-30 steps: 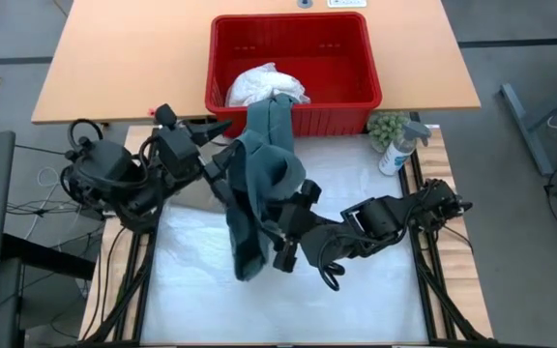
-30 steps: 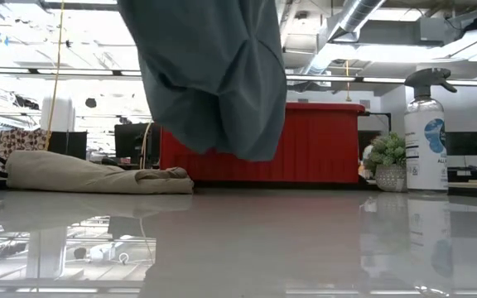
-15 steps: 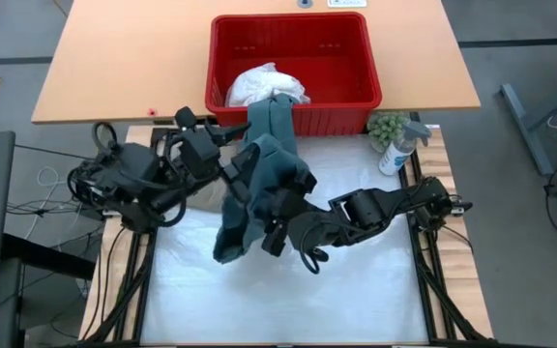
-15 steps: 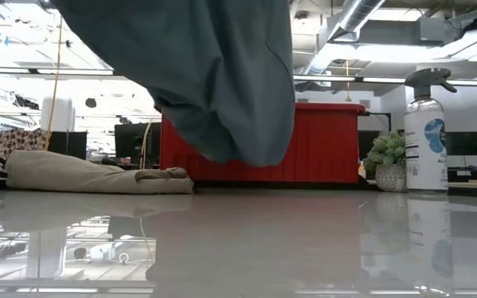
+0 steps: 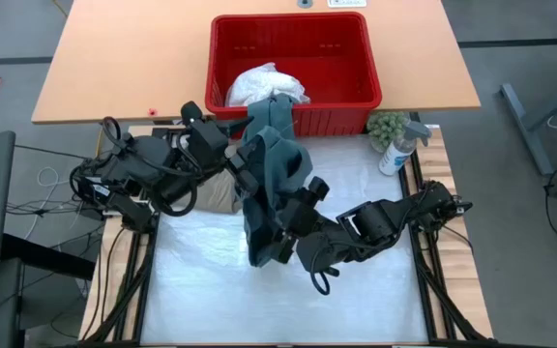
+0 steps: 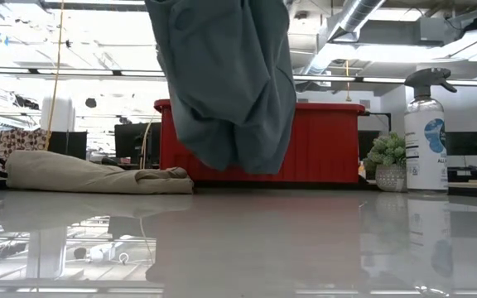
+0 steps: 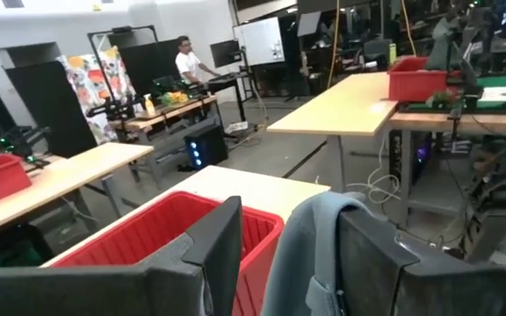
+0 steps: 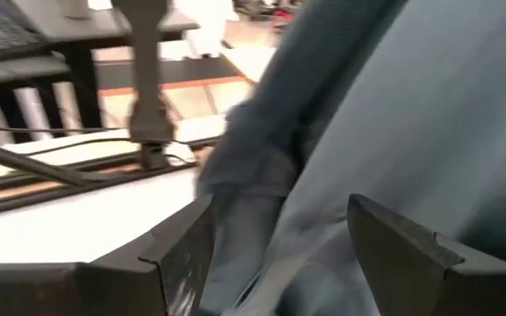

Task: Fold Laundry from Bin
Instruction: Fold the blue pants in the red bin

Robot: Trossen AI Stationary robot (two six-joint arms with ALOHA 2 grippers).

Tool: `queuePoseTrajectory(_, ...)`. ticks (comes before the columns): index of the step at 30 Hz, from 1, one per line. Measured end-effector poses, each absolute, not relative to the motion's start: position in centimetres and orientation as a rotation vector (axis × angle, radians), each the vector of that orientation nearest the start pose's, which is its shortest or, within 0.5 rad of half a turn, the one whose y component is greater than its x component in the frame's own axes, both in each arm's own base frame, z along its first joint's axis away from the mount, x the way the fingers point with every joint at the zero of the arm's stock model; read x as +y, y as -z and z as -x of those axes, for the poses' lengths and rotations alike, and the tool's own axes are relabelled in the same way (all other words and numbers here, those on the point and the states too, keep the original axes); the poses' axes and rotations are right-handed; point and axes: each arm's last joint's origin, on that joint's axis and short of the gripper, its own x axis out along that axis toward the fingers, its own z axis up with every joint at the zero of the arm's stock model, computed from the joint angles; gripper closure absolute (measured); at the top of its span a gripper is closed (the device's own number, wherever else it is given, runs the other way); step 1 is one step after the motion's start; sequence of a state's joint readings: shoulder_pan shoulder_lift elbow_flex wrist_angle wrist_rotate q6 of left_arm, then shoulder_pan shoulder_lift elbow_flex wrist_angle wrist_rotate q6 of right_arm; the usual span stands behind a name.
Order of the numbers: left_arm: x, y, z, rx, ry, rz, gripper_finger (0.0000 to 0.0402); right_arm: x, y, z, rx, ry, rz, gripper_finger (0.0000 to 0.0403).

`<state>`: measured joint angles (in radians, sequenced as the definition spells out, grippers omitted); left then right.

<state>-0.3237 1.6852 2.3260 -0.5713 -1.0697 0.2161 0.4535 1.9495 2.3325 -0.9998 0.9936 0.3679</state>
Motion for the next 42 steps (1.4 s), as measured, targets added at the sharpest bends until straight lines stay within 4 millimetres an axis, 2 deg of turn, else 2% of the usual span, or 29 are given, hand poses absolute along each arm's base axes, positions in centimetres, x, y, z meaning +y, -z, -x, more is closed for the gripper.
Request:
queuePoseTrajectory(8, -7.2, -56.6, -28.7, 0.002, -0.689, -0.115, 0.0250, 12.9, -44.5, -36.7, 0.371, 0.686, 0.049, 0.0124)
queuePoseTrajectory(10, -7.2, -56.6, -28.7, -0.003, -0.670, -0.105, 0.0250, 12.5, -44.5, -36.9, 0.365, 0.705, 0.035, 0.0136)
queuePoseTrajectory(13, -7.2, -56.6, -28.7, -0.011, -0.652, -0.090, 0.0250, 12.1, -44.5, -36.9, 0.341, 0.746, 0.013, 0.0200)
queuePoseTrajectory(17, -7.3, -56.5, -28.7, -0.008, -0.645, -0.093, 0.0250, 12.0, -44.5, -36.9, 0.339, 0.757, 0.014, 0.0358)
queuePoseTrajectory(18, -7.3, -56.5, -28.7, 0.002, -0.645, -0.107, 0.0250, 12.1, -44.5, -36.9, 0.345, 0.754, 0.030, 0.0376)
queuePoseTrajectory(22, -7.2, -55.6, -28.6, 0.126, -0.673, -0.275, 0.0250, 12.9, -44.3, -36.0, 0.362, 0.745, 0.018, 0.0379)
queuePoseTrajectory(25, -7.1, -54.4, -28.4, 0.265, -0.661, -0.415, 0.0247, 13.0, -44.5, -34.4, 0.379, 0.763, -0.018, 0.0379)
queuePoseTrajectory(27, -7.1, -53.4, -28.3, 0.337, -0.612, -0.440, 0.0239, 12.6, -44.6, -33.2, 0.395, 0.789, -0.043, 0.0379)
queuePoseTrajectory(30, -7.1, -52.2, -28.0, 0.423, -0.529, -0.402, 0.0216, 12.0, -44.7, -31.9, 0.408, 0.833, -0.082, 0.0379)
queuePoseTrajectory(36, -6.6, -50.1, -27.1, 0.615, -0.419, -0.288, 0.0163, 11.4, -44.4, -31.5, 0.456, 0.850, -0.090, 0.0379)
queuePoseTrajectory(39, -6.3, -49.3, -26.4, 0.714, -0.409, -0.224, 0.0156, 10.7, -44.4, -31.4, 0.480, 0.864, -0.086, 0.0379)
queuePoseTrajectory(42, -6.6, -48.4, -26.6, 0.766, -0.355, -0.146, 0.0156, 9.9, -44.3, -31.5, 0.499, 0.887, -0.078, 0.0379)
